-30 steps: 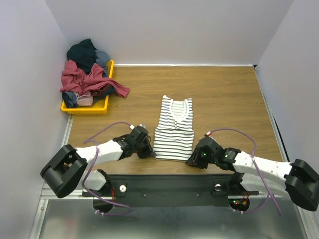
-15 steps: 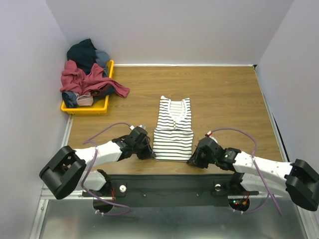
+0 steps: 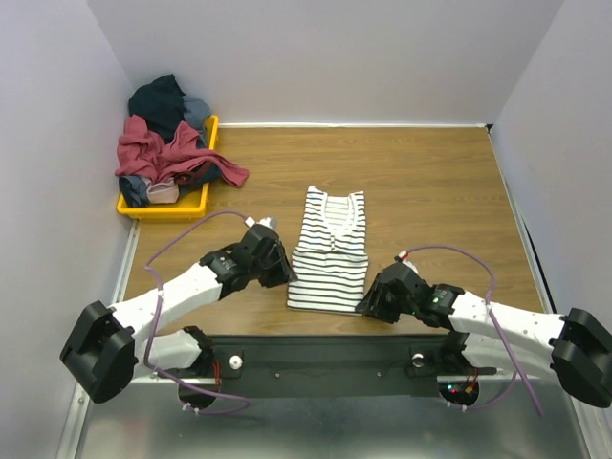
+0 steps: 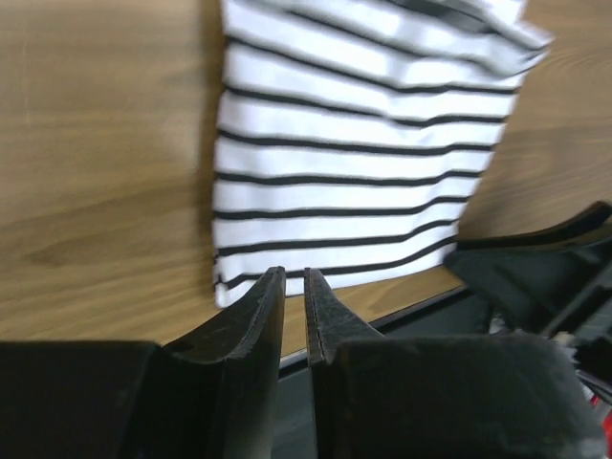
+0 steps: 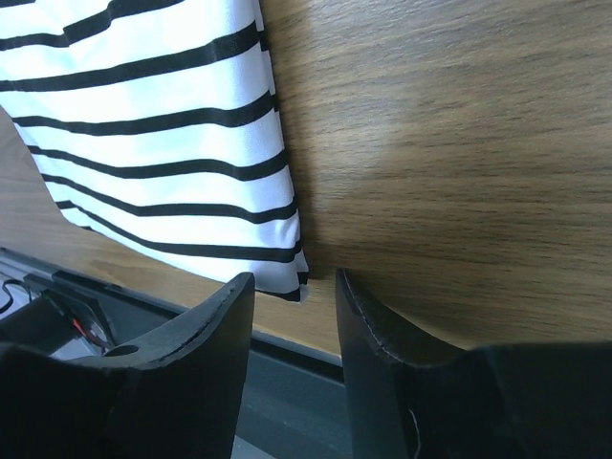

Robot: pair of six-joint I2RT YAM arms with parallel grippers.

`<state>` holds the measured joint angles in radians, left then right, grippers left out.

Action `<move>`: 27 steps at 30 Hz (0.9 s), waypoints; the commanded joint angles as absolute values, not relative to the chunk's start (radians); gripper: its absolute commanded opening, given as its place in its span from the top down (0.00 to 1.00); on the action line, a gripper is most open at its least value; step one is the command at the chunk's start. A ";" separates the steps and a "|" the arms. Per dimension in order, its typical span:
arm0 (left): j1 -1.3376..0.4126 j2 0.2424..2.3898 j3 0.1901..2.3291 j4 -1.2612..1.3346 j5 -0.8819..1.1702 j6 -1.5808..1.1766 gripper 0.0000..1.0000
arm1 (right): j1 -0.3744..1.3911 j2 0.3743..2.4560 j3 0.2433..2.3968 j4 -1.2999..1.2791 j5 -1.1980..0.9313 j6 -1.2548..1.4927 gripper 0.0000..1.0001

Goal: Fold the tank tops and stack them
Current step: Fold the tank top

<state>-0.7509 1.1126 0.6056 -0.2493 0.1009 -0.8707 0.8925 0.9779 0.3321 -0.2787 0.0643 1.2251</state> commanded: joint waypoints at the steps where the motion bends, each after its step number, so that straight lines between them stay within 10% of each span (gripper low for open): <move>1: -0.739 1.132 0.666 -0.286 0.086 -0.808 0.74 | 0.897 1.003 0.299 -0.376 0.158 1.219 0.54; 14: -0.677 1.405 0.837 -0.042 0.156 -0.741 0.86 | 0.897 1.016 0.291 -0.347 0.149 1.213 0.91; 27: -0.601 1.618 0.842 0.081 0.215 -0.753 0.90 | 0.897 1.009 0.284 -0.348 0.129 1.213 0.96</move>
<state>-0.6361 1.6009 0.8253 0.0219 0.2127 -0.7616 0.8925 0.9962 0.3222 -0.2760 0.0956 1.2274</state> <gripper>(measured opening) 0.112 0.047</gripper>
